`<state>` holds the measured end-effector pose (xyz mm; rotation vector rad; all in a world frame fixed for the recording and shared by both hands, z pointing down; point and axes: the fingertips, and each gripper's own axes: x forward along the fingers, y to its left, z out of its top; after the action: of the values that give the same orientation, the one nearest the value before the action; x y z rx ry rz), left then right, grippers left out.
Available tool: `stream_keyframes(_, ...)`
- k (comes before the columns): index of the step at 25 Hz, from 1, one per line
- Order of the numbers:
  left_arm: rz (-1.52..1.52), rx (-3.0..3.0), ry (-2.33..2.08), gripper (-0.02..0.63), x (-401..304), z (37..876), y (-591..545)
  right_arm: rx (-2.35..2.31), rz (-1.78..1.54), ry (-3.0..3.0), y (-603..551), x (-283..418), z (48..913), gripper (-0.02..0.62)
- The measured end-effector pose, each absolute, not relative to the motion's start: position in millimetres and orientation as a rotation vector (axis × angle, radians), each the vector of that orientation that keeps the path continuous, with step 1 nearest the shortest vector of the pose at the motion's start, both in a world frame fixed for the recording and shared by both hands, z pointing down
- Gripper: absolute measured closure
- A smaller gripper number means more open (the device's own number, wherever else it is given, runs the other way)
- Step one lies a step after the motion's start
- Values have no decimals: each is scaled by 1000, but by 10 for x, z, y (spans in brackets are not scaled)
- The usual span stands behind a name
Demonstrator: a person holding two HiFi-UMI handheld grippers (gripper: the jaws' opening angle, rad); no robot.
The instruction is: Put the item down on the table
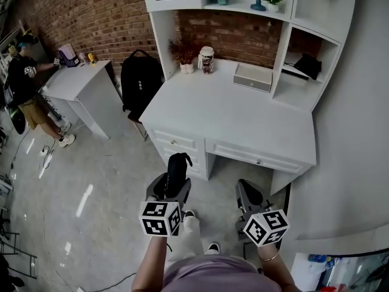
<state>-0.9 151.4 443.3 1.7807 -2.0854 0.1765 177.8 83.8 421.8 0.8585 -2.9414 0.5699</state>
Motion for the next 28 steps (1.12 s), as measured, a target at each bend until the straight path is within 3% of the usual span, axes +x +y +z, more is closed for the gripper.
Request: stream_keyframes(28,278,1944,-1910,302,-2104,4695,-952,1114,525,-2794,-1272,-261,4382,594)
